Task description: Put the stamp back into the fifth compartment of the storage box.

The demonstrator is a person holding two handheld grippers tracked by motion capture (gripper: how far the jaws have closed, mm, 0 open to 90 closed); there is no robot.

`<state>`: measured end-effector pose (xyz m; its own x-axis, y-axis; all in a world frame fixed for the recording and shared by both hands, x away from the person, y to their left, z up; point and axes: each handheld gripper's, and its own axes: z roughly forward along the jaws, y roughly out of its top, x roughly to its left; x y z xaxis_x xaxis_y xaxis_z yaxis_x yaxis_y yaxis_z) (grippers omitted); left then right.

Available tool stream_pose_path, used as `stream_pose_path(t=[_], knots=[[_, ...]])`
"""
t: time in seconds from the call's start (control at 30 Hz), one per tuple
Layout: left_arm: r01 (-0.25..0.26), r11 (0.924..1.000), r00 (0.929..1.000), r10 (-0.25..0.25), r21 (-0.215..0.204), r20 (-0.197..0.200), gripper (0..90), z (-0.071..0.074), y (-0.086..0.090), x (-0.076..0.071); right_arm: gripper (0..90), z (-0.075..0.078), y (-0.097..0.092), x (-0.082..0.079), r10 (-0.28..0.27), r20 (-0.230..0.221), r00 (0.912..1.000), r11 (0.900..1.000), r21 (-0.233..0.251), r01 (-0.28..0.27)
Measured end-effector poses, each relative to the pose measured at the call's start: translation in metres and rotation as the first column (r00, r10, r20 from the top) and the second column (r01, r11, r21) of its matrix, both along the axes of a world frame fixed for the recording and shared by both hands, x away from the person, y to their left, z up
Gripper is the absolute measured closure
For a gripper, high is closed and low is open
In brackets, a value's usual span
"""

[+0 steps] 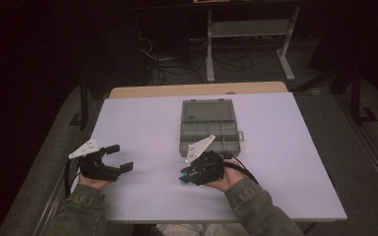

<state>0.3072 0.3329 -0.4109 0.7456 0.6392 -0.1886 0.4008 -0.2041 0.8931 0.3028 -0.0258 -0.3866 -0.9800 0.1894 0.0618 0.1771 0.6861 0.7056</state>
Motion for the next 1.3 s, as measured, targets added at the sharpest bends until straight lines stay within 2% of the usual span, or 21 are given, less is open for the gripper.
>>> stream_pose_path(t=[0.47, 1.3], knots=[[-0.001, 1.0000, 1.0000, 0.001, -0.002, -0.001, 0.0, 0.000, 0.000, 0.000, 71.2, 0.013, -0.006, 0.010, -0.024, 0.014, 0.9996, 0.9995, 0.021, 0.023], [-0.001, 1.0000, 1.0000, 0.001, -0.005, -0.003, 0.0, 0.000, 0.000, 0.000, 71.2, 0.030, -0.011, 0.036, -0.053, 0.029, 0.9982, 0.9985, 0.014, 0.052]])
